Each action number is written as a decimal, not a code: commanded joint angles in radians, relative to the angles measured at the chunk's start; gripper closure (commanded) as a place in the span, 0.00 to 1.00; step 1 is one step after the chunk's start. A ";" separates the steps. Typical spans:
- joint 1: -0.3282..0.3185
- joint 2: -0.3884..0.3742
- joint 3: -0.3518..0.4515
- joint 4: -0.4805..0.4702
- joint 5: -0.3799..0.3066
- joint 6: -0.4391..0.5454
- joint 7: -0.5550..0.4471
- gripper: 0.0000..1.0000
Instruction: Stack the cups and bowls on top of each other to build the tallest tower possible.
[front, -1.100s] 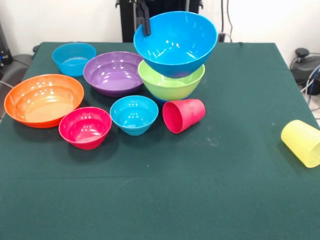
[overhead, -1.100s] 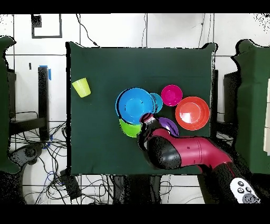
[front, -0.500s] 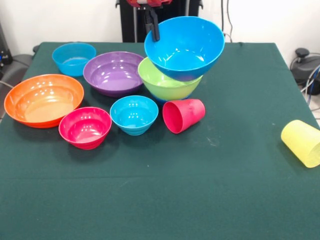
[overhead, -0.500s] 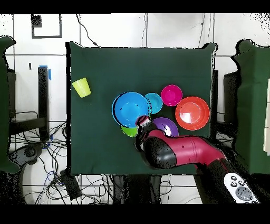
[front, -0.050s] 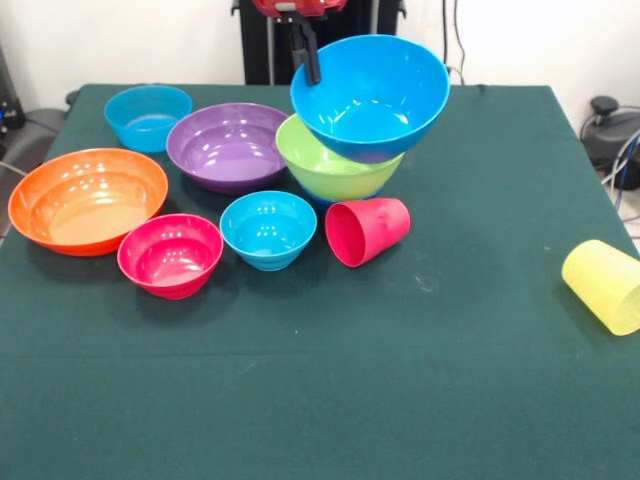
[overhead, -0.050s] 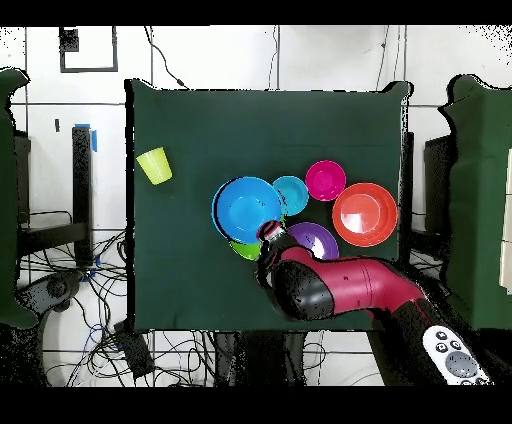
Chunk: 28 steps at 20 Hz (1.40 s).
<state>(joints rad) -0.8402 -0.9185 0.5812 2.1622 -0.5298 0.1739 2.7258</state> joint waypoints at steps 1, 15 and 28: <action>0.014 0.020 0.005 0.044 -0.061 0.000 -0.063 1.00; -0.031 0.016 0.025 0.070 -0.076 0.002 -0.091 1.00; -0.050 0.048 0.009 0.070 -0.128 -0.026 -0.088 1.00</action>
<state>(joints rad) -0.9128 -0.9180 0.5820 2.1771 -0.5615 0.1739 2.7258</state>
